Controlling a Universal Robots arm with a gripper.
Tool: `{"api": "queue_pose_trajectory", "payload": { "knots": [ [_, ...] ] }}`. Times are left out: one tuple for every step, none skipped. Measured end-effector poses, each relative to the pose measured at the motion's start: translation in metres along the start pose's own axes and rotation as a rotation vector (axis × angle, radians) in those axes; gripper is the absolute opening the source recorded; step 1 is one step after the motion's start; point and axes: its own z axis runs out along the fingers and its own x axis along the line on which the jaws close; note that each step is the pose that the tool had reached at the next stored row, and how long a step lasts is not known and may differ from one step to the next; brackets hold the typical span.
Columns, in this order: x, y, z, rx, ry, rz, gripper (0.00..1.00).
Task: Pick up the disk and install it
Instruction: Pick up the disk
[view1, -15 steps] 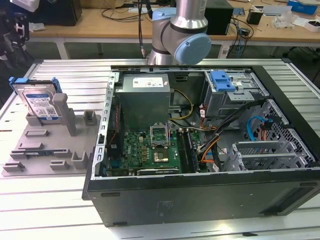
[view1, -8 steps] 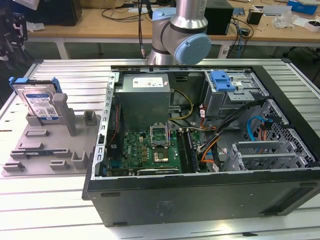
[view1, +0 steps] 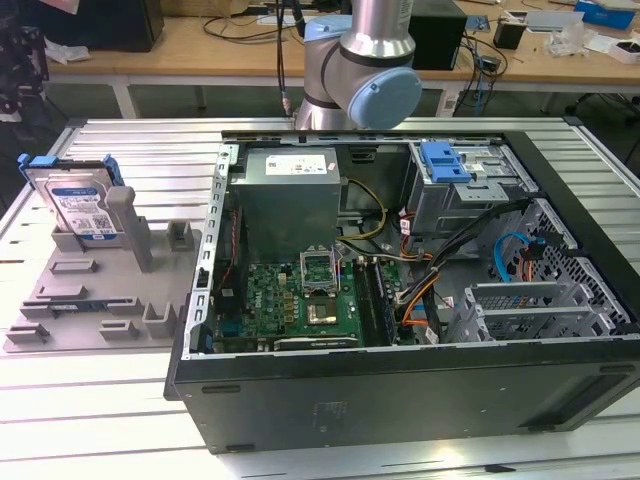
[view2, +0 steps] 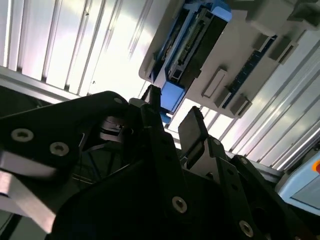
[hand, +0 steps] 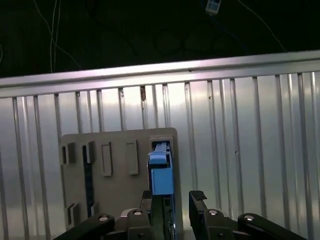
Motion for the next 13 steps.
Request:
{"api": "queue_pose_trajectory", "payload": {
  "knots": [
    [0.0,0.0,0.0,0.0011,0.0065,-0.012,0.42],
    [0.0,0.0,0.0,0.0024,0.016,-0.025,0.42],
    [0.0,0.0,0.0001,0.0034,0.0232,-0.036,0.42],
    [0.0001,0.0,0.0001,0.005,0.0274,-0.056,0.42],
    [0.0001,0.0,0.0001,0.0055,0.0274,-0.062,0.42],
    [0.0,0.0,0.0001,0.0056,0.0275,-0.063,0.42],
    [0.0,0.0,0.0001,0.0056,0.0274,-0.063,0.42],
    [0.0,0.0,0.0001,0.0057,0.0275,-0.064,0.42],
    [0.0,0.0,0.0001,0.0056,0.0275,-0.065,0.42],
    [0.0,0.0,0.0001,0.0057,0.0275,-0.065,0.42],
    [0.0,0.0,0.0001,0.0058,0.0275,-0.066,0.42],
    [0.0,0.0,0.0001,0.0057,0.0275,-0.066,0.42],
    [0.0,0.0,0.0001,0.0058,0.0275,-0.066,0.42]
  ]
}}
